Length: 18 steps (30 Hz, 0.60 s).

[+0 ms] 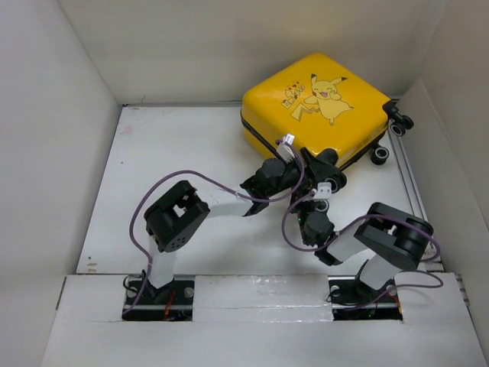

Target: Pack the luggage

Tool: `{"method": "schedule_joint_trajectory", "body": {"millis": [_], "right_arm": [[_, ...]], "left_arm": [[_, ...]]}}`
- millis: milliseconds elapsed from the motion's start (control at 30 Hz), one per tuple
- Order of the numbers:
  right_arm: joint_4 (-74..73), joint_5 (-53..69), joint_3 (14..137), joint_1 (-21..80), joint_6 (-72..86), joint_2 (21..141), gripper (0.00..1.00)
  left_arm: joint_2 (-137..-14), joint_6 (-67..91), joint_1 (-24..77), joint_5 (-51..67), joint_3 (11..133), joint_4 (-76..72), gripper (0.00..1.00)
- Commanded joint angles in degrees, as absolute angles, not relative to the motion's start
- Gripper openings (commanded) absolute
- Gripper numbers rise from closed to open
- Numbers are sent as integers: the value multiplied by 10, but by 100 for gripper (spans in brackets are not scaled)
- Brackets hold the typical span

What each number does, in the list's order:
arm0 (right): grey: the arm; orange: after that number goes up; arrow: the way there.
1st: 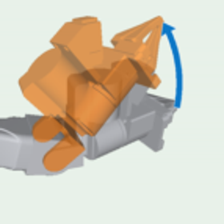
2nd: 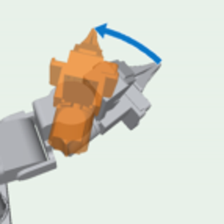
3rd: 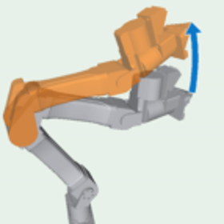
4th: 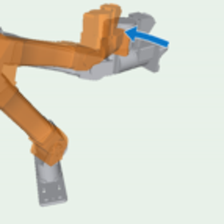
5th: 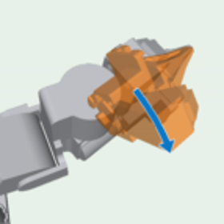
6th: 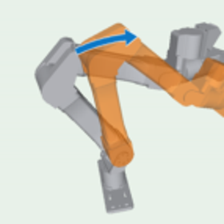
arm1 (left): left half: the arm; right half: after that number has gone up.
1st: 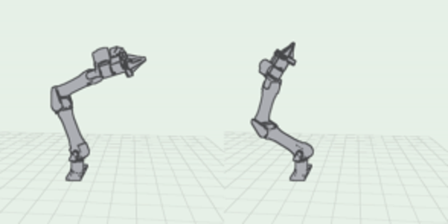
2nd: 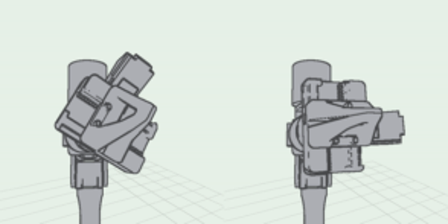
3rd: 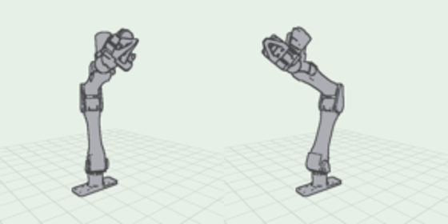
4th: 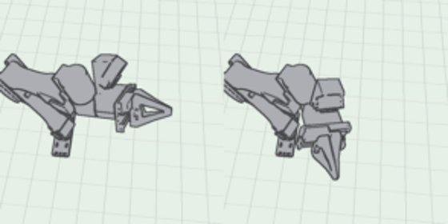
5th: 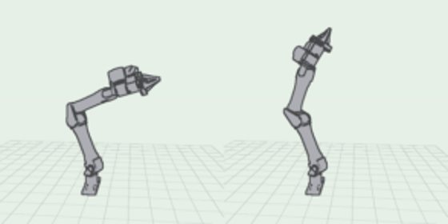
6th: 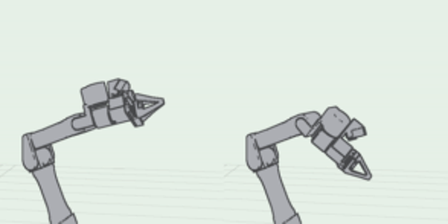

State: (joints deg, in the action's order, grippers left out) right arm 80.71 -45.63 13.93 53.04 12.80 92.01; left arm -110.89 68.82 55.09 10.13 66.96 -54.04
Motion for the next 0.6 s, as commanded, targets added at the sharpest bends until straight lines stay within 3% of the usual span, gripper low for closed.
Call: {"method": "schedule_joint_trajectory", "body": {"millis": [0, 67, 233, 267, 300, 433, 567], "right_arm": [[913, -210, 182, 569, 138, 942, 0], [913, -190, 182, 563, 138, 937, 0], [848, -180, 162, 569, 184, 882, 0], [835, -167, 155, 569, 184, 872, 4], [817, -157, 155, 569, 184, 851, 19], [643, -127, 190, 575, 184, 765, 56], [314, -127, 268, 586, 189, 651, 69]], "left_arm": [[-999, 653, 580, 185, 684, -676, 87], [-975, 645, 568, 201, 671, -684, 100], [-858, 559, 519, 213, 612, -634, 100], [-806, 543, 500, 201, 575, -620, 100], [-778, 517, 489, 187, 552, -594, 100], [-656, 463, 427, 114, 435, -536, 100], [-557, 382, 410, 2, 355, -420, 100]]}}
